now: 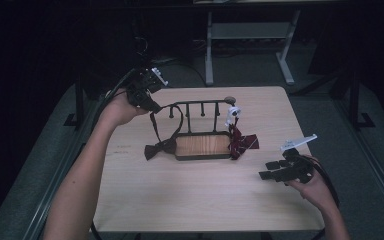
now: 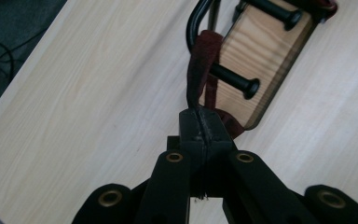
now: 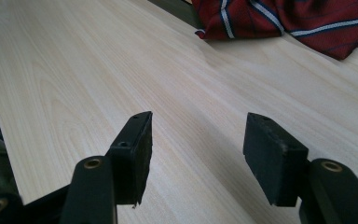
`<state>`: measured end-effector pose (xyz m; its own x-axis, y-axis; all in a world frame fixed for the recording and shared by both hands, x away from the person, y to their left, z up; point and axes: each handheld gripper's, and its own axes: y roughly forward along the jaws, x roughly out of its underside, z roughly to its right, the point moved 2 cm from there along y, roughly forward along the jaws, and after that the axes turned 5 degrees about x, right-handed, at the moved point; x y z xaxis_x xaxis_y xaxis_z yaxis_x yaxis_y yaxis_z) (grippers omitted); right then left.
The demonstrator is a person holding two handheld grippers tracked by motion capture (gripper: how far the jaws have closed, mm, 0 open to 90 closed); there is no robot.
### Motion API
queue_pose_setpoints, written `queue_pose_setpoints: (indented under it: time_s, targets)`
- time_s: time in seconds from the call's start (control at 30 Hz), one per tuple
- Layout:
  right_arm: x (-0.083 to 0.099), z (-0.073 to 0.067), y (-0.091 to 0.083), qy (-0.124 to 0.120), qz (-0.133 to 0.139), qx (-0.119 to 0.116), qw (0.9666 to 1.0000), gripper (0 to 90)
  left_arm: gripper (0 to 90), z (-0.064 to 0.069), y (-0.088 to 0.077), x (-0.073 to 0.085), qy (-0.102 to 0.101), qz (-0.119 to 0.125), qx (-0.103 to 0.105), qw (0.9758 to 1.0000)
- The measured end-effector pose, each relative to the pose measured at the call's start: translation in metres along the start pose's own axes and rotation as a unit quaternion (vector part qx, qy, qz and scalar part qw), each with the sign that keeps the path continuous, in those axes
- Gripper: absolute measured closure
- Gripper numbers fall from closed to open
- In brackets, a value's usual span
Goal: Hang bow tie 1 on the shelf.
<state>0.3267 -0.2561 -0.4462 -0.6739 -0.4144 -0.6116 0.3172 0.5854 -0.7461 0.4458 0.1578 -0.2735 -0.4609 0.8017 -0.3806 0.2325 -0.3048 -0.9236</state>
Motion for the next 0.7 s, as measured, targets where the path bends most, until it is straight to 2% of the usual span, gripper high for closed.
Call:
queue_pose_setpoints:
  time_s: [0.3, 0.47, 0.63, 0.7]
  targets:
    - [0.0000, 0.0001, -0.0001, 0.000, 0.000, 0.001, 1.0000, 42.1, 89.7, -0.0014, 0.0046, -0.0034, 0.002, -0.013, -0.018, 0.9998]
    - [0.0000, 0.0000, -0.0005, -0.001, 0.001, 0.001, 1.0000, 42.1, 88.2, -0.0024, 0.0052, -0.0035, -0.003, -0.014, -0.021, 0.9997]
    - [0.0003, 0.0004, -0.0010, 0.001, 0.001, 0.000, 1.0000, 42.1, 82.7, -0.0032, 0.0054, -0.0020, -0.005, -0.018, -0.025, 0.9995]
    - [0.0004, 0.0005, -0.0012, 0.003, 0.003, -0.001, 1.0000, 42.1, 79.7, -0.0025, 0.0059, -0.0012, -0.010, -0.019, -0.021, 0.9996]
